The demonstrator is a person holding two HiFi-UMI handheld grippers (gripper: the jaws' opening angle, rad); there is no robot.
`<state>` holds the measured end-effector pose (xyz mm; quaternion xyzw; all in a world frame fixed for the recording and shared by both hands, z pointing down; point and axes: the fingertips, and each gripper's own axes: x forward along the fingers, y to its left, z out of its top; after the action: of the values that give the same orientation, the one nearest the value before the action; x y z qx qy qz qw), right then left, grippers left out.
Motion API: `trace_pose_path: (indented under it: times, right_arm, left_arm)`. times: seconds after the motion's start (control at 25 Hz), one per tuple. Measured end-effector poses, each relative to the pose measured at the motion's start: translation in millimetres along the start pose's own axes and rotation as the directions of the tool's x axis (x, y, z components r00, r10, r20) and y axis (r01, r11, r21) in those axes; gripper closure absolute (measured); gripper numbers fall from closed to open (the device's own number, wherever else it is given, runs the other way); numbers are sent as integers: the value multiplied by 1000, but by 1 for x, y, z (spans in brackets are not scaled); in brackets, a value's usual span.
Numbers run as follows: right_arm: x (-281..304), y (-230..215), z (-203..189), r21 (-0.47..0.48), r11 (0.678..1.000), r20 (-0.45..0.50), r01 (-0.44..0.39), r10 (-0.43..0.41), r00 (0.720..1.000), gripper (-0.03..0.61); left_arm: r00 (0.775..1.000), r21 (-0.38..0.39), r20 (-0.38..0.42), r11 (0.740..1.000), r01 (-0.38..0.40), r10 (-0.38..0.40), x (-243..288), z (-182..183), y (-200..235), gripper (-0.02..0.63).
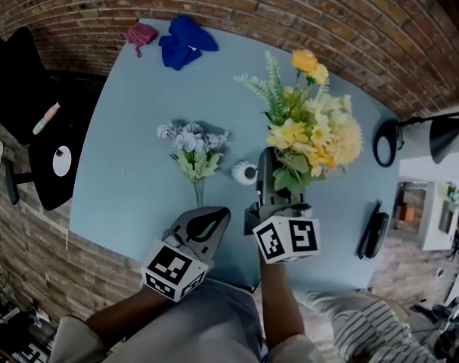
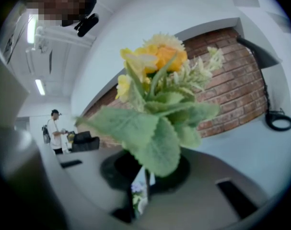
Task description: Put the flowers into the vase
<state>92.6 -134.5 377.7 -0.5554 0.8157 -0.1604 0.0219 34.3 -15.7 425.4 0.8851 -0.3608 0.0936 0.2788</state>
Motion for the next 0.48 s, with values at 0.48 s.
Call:
trace_pose_path:
  times: [0.48]
  right_arm:
    - [1, -3, -36, -35, 999, -57, 25, -27, 998, 540]
  left_arm:
    - [1000, -2, -12, 1000, -3, 3, 2, -6, 6, 598]
